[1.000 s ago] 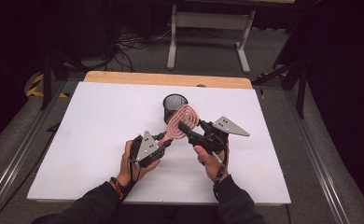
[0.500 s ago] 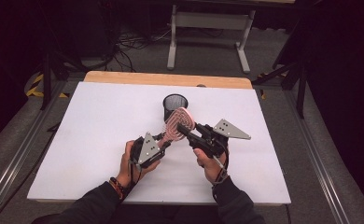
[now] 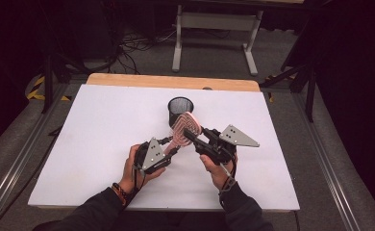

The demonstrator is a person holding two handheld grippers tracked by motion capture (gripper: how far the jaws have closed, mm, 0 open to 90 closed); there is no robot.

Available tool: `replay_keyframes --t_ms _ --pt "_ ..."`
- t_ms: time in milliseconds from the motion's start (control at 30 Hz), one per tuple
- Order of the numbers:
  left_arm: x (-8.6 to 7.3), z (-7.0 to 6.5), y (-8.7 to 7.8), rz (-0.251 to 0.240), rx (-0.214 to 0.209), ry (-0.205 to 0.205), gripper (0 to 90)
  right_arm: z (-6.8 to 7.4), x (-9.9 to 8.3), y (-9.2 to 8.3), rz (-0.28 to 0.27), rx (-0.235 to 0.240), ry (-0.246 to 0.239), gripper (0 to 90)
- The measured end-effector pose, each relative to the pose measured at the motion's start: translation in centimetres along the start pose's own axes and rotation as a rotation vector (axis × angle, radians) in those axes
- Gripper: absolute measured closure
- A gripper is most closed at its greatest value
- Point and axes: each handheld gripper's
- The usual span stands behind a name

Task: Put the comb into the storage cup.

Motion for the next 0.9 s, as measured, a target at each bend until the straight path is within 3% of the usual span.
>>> replay_keyframes --t_ms 167,300,367,533,900 --pt "-0.2 0.1 0.0 0.014 -0.014 -0.013 45.3 -0.1 0.1 -0.4 0.003 -0.016 -0.024 64.0" --pt "-0.3 0.3 0.2 0.03 -0.005 -0.036 29.0 -0.3 0.2 -0.6 0.013 -0.04 -0.051 64.3" --pt "-0.4 0.2 0.2 0.034 -0.025 -0.05 25.4 -0.4 0.1 -0.7 0.017 -0.044 -0.054 64.3" --pt "-0.4 0.2 0.1 0.038 -0.046 -0.044 19.7 -0.4 0.2 -1.1 0.031 -0.064 -0.1 64.4" --pt "-0.1 1.7 -1.6 0.015 -0.095 -0.061 14.2 -1.0 0.7 -1.9 0.019 -0.096 -0.109 64.4"
Point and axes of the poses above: each handheld gripper's, and its own axes: y roughly forward along the jaws, x roughly out of its top, z roughly to its left, and after that the axes turned 11 degrees about -y, right-handed
